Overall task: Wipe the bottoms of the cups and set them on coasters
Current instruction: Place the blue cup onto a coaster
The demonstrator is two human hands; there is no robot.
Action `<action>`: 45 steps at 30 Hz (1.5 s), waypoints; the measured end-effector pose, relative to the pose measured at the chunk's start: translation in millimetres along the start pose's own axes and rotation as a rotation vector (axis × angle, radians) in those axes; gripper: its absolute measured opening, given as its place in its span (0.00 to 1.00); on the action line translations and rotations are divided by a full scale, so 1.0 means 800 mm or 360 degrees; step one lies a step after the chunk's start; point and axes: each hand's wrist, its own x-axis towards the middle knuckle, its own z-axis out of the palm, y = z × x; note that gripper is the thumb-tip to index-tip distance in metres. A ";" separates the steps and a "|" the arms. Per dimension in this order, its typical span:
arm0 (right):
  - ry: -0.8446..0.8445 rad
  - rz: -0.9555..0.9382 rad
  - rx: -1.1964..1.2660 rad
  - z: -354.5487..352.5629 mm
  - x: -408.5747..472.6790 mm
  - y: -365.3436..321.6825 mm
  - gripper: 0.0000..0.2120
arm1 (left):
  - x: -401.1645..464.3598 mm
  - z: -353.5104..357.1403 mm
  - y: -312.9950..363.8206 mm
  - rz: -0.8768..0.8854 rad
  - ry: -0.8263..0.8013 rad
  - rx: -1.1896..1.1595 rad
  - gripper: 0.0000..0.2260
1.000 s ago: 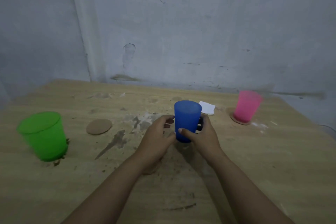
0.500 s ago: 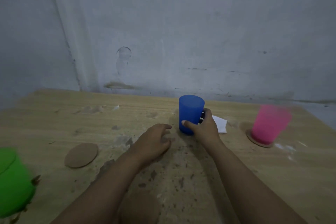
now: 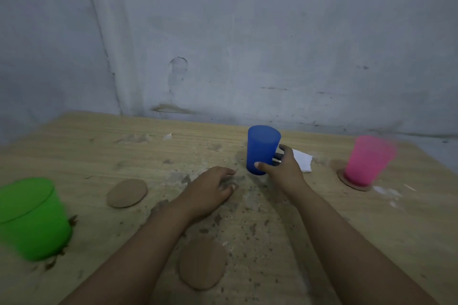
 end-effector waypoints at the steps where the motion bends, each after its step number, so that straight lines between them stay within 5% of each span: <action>1: -0.0011 0.0023 -0.0033 -0.001 -0.004 -0.003 0.42 | -0.006 -0.003 0.001 -0.0001 -0.0011 -0.0008 0.18; 5: 0.0035 0.0136 -0.0158 -0.003 -0.025 -0.015 0.43 | -0.031 -0.009 0.005 0.0000 0.0003 -0.0074 0.17; 9: 0.0049 0.0051 -0.0212 0.010 -0.075 -0.030 0.28 | -0.058 -0.021 0.013 -0.0025 -0.0004 -0.0052 0.18; 16: -0.0658 -0.0363 -0.0585 0.035 -0.178 -0.028 0.12 | -0.115 -0.038 0.016 -0.0053 0.0005 0.0000 0.17; 24: -0.0503 -0.0325 -0.0515 0.035 -0.203 -0.018 0.11 | -0.183 -0.038 0.027 0.0010 -0.0248 0.0024 0.40; 36: -0.0374 -0.0237 -0.0313 0.024 -0.192 -0.012 0.09 | -0.183 -0.026 0.003 -0.0077 -0.0151 -0.0172 0.40; 45: 0.0052 -0.0127 -0.0157 0.014 -0.123 -0.005 0.11 | -0.090 -0.024 0.010 -0.0103 -0.0079 -0.0370 0.41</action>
